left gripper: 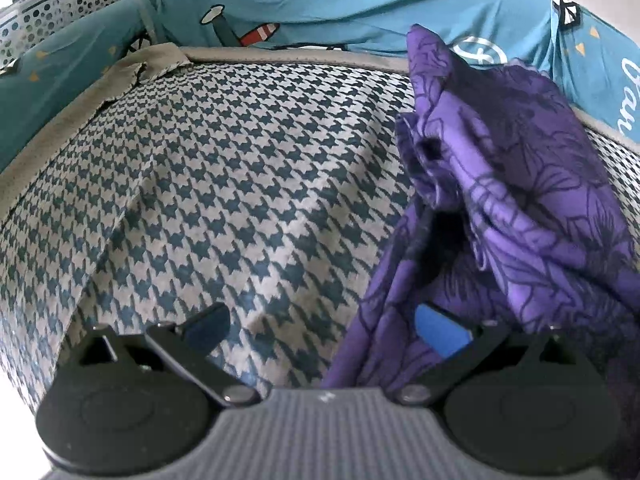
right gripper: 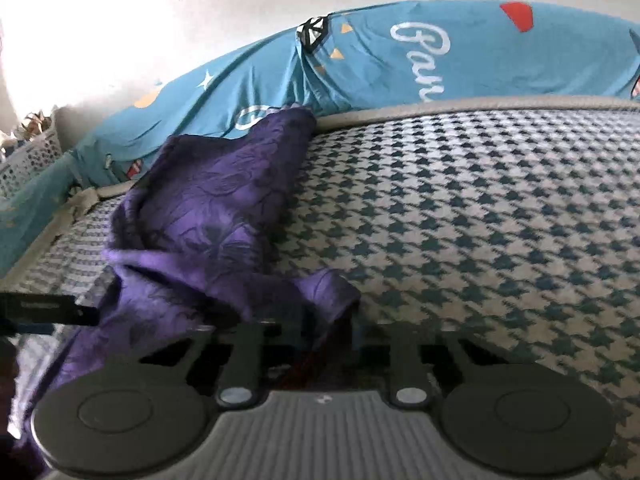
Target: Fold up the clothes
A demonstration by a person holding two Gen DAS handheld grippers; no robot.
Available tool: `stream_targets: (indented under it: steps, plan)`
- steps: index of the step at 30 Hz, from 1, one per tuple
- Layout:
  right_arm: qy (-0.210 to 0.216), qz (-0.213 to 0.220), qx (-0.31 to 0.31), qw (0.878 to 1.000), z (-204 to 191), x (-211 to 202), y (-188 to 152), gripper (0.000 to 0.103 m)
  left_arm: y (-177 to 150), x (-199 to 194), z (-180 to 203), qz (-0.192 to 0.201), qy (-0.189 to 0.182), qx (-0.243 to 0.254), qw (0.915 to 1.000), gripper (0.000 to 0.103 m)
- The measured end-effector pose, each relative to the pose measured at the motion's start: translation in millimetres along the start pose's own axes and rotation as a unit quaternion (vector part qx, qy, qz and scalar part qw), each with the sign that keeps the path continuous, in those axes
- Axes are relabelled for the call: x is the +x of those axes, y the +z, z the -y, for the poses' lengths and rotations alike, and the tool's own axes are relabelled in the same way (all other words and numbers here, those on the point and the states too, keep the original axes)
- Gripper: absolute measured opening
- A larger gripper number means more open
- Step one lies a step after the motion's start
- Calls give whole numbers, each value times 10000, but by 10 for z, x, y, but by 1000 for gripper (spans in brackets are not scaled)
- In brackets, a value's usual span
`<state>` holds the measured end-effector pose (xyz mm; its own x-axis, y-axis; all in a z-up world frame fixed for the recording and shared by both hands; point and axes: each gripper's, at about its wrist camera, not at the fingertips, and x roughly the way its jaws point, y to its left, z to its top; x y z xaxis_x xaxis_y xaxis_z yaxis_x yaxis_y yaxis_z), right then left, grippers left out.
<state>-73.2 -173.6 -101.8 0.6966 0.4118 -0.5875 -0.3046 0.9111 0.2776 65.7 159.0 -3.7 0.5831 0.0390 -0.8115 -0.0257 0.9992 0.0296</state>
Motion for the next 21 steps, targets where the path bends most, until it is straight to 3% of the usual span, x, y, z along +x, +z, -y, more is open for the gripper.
stream_targets:
  steps: [8, 14, 21]
  plan:
    - [274, 301, -101, 9991, -136, -299, 52, 12, -106, -47, 6, 145, 176, 182, 9996, 103]
    - [811, 525, -450, 9943, -456, -640, 82, 12, -162, -104, -84, 216, 176, 80, 9996, 103]
    - [1375, 499, -915, 9850, -895, -892, 2, 12, -226, -202, -135, 259, 63, 13, 9996, 103]
